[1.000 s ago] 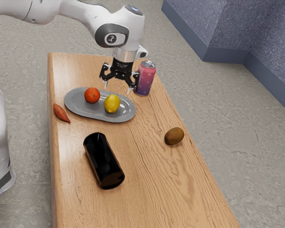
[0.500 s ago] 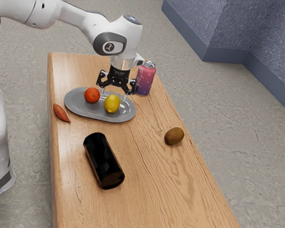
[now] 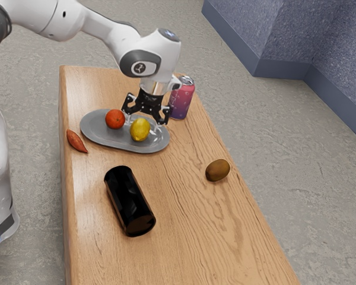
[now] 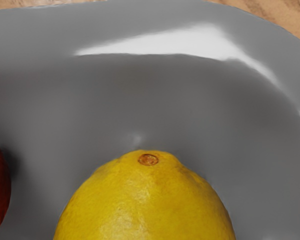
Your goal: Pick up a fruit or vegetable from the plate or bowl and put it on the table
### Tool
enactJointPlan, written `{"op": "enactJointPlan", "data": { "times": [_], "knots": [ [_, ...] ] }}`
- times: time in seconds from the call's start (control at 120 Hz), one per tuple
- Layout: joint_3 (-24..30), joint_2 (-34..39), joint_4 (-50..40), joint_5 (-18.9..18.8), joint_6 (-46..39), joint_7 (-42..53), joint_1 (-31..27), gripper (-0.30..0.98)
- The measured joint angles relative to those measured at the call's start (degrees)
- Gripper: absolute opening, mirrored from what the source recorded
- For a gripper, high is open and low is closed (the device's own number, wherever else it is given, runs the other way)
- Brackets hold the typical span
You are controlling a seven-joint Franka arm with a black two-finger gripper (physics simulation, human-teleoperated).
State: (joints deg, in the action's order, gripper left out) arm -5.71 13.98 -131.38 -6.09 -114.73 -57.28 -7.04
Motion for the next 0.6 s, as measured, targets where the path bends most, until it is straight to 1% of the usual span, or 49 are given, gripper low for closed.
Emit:
{"op": "enactJointPlan", "data": {
  "times": [0.217, 0.6],
  "knots": [
    [0.00, -0.97, -0.36, -0.58, -0.66, 0.93, 0.00, 0.69],
    [-0.43, -1.08, -2.07, -0.49, -3.07, 2.66, -0.01, 0.69]
  ]
}}
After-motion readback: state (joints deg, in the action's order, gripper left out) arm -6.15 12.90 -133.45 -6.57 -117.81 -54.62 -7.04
